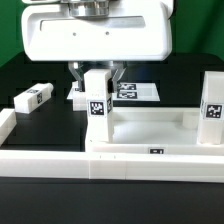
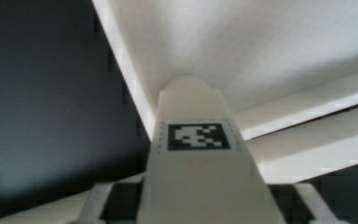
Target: Assemble desk
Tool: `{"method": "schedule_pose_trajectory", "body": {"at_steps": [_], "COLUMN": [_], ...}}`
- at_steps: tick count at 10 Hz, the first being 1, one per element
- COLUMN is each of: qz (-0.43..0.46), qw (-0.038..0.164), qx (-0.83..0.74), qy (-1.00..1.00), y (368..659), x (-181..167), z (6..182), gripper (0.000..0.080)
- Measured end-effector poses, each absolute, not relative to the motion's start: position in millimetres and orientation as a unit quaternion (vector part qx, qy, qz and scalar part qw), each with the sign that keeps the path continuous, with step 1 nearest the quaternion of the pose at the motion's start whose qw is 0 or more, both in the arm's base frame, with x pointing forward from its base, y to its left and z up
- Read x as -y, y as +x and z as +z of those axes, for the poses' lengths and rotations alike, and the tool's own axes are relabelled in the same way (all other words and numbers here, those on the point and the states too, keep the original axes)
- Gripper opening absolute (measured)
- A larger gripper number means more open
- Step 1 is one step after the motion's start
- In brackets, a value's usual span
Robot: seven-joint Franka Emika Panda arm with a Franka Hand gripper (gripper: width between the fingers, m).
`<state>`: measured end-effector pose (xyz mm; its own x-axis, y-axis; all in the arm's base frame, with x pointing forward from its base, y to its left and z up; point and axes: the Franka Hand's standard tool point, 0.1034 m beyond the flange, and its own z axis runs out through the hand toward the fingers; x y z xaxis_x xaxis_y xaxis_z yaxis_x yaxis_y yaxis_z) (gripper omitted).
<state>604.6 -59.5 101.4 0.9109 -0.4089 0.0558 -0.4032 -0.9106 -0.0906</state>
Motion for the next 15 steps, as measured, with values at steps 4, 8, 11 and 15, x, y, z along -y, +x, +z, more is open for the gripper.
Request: {"method": "schedule_pose_trajectory", "body": {"at_steps": [4, 8, 11, 15], "qz": [-0.028, -0.024, -0.023, -0.030], "qw": [0.046, 0.050, 0.050, 0.045], "qx": [-0.409, -0.479, -0.463, -0.332], "qy": [-0.911, -0.876, -0.885, -0.942], "y": [604.6, 604.9, 604.5, 605.1], "x": [57.4, 57.3, 56.7, 56.9], "z": [100.7, 100.9, 100.6, 101.4], "gripper": [0.0290, 0.0290, 0.0488, 0.0648]}}
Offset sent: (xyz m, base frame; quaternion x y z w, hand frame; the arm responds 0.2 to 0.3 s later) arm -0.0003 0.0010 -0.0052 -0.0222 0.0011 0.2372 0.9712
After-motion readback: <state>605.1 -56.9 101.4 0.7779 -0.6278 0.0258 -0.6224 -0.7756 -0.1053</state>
